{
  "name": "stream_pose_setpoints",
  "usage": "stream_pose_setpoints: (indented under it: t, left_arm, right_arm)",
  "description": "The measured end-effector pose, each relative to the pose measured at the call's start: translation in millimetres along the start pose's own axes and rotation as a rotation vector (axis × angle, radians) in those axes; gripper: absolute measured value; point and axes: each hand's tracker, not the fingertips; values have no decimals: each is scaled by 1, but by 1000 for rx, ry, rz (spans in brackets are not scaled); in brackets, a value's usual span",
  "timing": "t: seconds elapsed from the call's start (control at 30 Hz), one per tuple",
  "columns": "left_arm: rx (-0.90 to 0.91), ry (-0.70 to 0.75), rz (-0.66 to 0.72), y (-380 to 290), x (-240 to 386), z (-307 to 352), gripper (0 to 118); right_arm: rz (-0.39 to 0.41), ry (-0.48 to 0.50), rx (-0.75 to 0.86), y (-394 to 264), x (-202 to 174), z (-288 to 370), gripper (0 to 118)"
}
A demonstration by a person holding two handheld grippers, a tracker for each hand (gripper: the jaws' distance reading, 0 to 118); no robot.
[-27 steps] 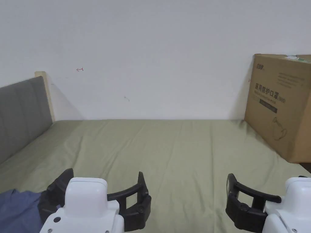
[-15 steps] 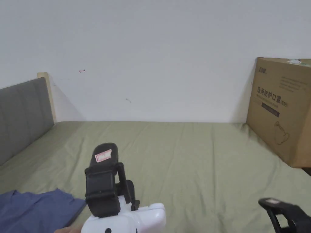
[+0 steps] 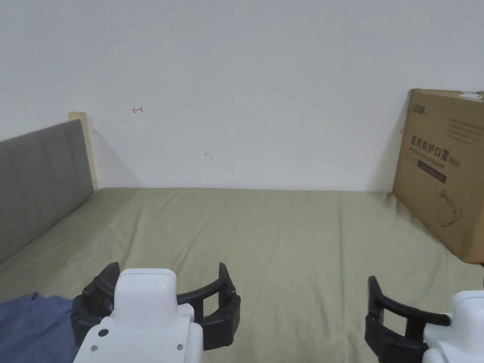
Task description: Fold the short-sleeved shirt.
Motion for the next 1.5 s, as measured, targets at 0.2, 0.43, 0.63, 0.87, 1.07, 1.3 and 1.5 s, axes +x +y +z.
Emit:
stream_pose_setpoints:
  t: [0.2, 0.43, 0.63, 0.87, 1.07, 1.3, 1.5]
  left_arm:
    - [86, -29, -131, 0, 12, 12, 118]
    - [57, -36, -108, 7, 24, 17, 118]
    - [35, -38, -72, 5, 15, 12, 118]
    - [26, -73, -66, 4, 6, 4, 118]
    - [26, -69, -49, 0, 4, 1, 118]
    - [8, -76, -72, -2, 5, 1, 118]
    - [26, -73, -95, 3, 6, 4, 76]
  right_arm:
    - [-206, 54, -67, -13, 1, 5, 118]
    - [-192, 47, -62, -14, 4, 5, 118]
    - [-198, 42, -74, -13, 7, 2, 118]
    - [-237, 69, -58, -15, 11, -2, 118]
    - [-145, 69, -34, -11, 5, 0, 118]
    - [-239, 33, -68, -14, 10, -4, 118]
    - [-273, 26, -62, -8, 20, 0, 42]
